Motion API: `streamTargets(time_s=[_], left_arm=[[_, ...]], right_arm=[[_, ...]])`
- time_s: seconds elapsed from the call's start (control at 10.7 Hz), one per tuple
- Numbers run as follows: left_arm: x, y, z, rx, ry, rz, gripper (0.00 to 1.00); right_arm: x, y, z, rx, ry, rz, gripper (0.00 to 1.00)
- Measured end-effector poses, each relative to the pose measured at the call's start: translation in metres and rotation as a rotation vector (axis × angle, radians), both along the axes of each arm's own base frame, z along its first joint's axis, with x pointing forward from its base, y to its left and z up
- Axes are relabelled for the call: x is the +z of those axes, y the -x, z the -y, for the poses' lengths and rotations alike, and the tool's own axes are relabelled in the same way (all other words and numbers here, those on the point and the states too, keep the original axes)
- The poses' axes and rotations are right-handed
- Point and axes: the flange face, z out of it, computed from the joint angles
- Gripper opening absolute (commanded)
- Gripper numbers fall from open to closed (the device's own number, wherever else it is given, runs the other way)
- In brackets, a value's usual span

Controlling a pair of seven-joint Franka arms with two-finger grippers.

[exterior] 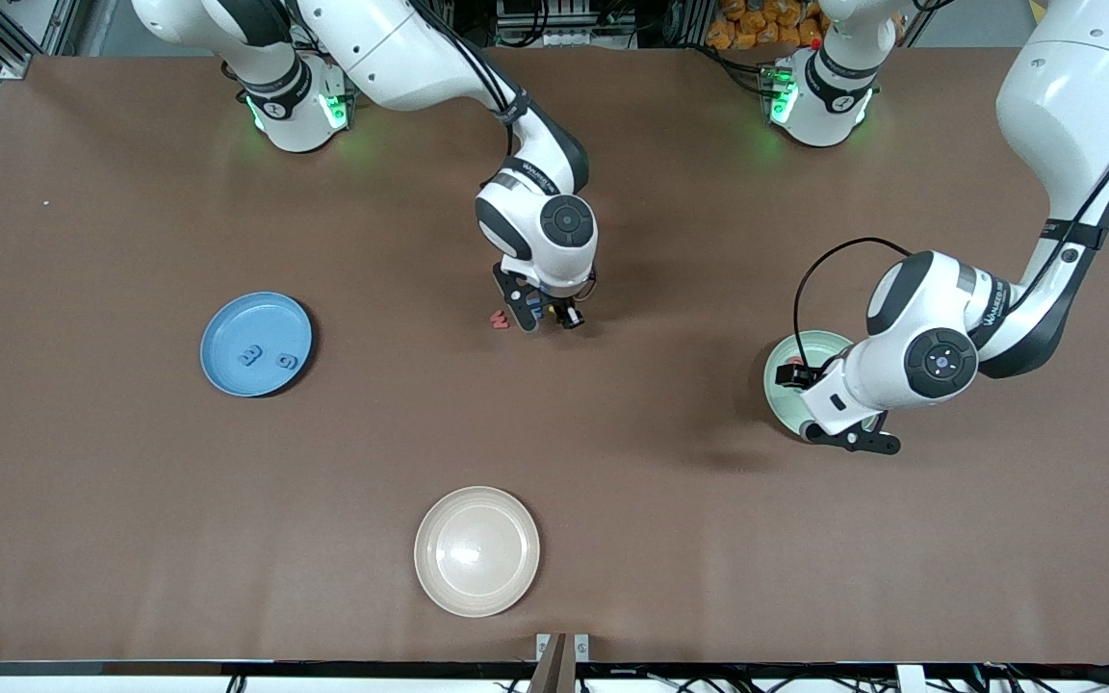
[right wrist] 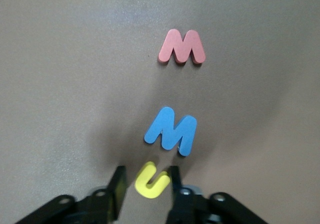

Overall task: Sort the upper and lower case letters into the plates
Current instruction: 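Lower the right gripper and grasp the yellow u letter, then carry the yellow u to the blue plate while the left gripper returns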

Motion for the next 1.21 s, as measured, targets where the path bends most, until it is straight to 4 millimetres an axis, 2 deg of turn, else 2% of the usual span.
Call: streamTargets(time_s=[0.09, 0.28, 0.84, 1.03, 1.21], left_arm=[[0.000, 0.000, 0.000, 0.000, 0.000, 0.000, 1.00], [0.001, -0.001, 0.000, 0.000, 0.001, 0.002, 1.00], [0.002, -0.001, 0.003, -0.004, 0.002, 0.005, 1.00], [0.003, -0.001, 0.004, -0.001, 0.001, 0.006, 1.00], [0.008, -0.001, 0.013, 0.020, 0.001, 0.017, 1.00]], right_arm=[[0.000, 0.000, 0.000, 0.000, 0.000, 0.000, 0.07], [0.000, 0.000, 0.000, 0.001, 0.000, 0.001, 0.01], [0.002, -0.005, 0.004, -0.006, 0.017, -0.006, 0.00], [0.013, -0.020, 0.013, -0.010, 0.044, -0.029, 0.00], [0.029, -0.047, 0.038, 0.031, 0.060, -0.110, 0.00]])
